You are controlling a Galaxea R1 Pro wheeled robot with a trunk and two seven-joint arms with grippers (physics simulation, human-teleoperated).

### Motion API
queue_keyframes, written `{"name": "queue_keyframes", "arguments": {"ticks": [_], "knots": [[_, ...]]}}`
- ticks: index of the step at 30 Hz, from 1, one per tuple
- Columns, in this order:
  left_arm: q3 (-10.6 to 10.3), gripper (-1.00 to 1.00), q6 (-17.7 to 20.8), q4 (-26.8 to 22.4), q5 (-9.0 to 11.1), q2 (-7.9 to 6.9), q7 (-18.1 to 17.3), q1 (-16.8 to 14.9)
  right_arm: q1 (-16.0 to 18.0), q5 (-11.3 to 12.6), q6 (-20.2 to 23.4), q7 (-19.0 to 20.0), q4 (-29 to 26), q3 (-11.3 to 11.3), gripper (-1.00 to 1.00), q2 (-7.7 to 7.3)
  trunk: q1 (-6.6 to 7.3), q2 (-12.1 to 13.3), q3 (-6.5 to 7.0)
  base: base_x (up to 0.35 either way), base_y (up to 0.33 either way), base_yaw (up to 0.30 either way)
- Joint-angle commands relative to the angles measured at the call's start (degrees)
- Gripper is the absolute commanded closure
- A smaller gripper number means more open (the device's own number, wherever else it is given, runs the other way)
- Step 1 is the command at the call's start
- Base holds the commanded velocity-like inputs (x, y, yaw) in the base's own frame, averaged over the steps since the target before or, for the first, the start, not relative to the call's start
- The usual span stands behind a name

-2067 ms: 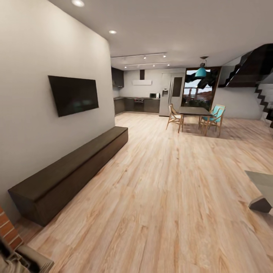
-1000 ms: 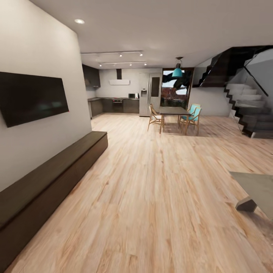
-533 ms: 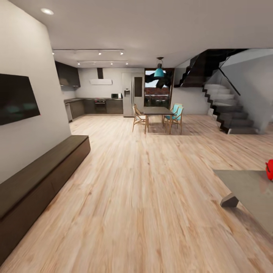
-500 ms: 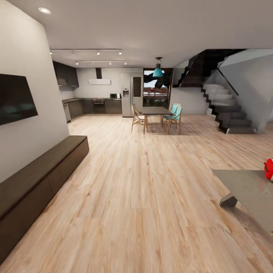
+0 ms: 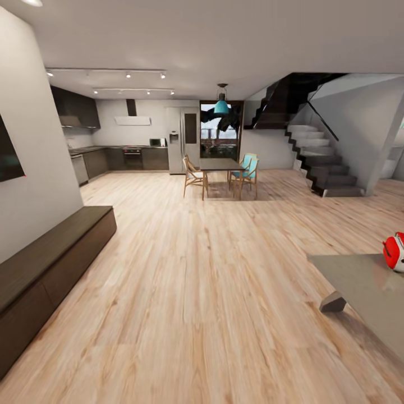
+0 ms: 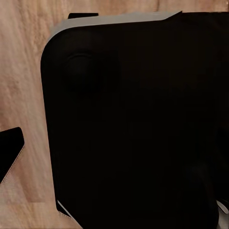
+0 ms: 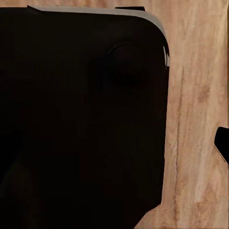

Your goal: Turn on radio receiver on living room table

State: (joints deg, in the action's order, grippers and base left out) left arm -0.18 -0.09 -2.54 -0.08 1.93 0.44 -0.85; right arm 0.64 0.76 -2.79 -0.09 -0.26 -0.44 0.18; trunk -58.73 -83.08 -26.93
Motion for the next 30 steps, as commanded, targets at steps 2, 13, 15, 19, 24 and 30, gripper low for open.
{"name": "queue_keyframes", "arguments": {"ticks": [2, 13, 15, 19, 24, 30], "knots": [[0.0, -1.00, 0.0, 0.0, 0.0, 0.00, 0.0, 0.0, 0.0, -0.1, 0.0, 0.0, 0.0, 0.0, -1.00, 0.00, 0.00, 0.0, 0.00, 0.323, 0.000, 0.000], [0.0, -1.00, 0.1, 0.0, 0.1, 0.00, 0.1, 0.0, 0.0, 0.0, 0.0, 0.0, 0.0, 0.0, -1.00, 0.00, 0.00, 0.0, 0.00, 0.323, 0.000, 0.000], [0.0, -1.00, 0.1, 0.0, 0.1, 0.00, 0.0, 0.0, 0.0, 0.0, 0.0, 0.0, 0.0, 0.0, -1.00, 0.00, 0.00, 0.0, 0.00, 0.323, 0.000, 0.000], [0.0, -1.00, 0.1, 0.0, 0.1, 0.00, 0.0, 0.0, 0.0, 0.0, 0.0, 0.0, 0.0, 0.0, -1.00, 0.00, 0.00, 0.0, 0.00, 0.323, 0.000, 0.000], [0.0, -1.00, 0.1, 0.0, 0.1, 0.00, 0.1, 0.0, 0.0, 0.0, 0.0, 0.0, 0.0, 0.0, -1.00, 0.00, 0.00, 0.0, 0.00, 0.323, 0.000, 0.000], [0.1, -1.00, 0.3, -1.2, 0.2, 0.00, 0.1, 0.0, 0.0, 0.0, 0.0, 0.0, 0.0, 0.0, -1.00, 0.00, 0.00, 0.0, 0.00, 0.323, 0.000, 0.000]]}}
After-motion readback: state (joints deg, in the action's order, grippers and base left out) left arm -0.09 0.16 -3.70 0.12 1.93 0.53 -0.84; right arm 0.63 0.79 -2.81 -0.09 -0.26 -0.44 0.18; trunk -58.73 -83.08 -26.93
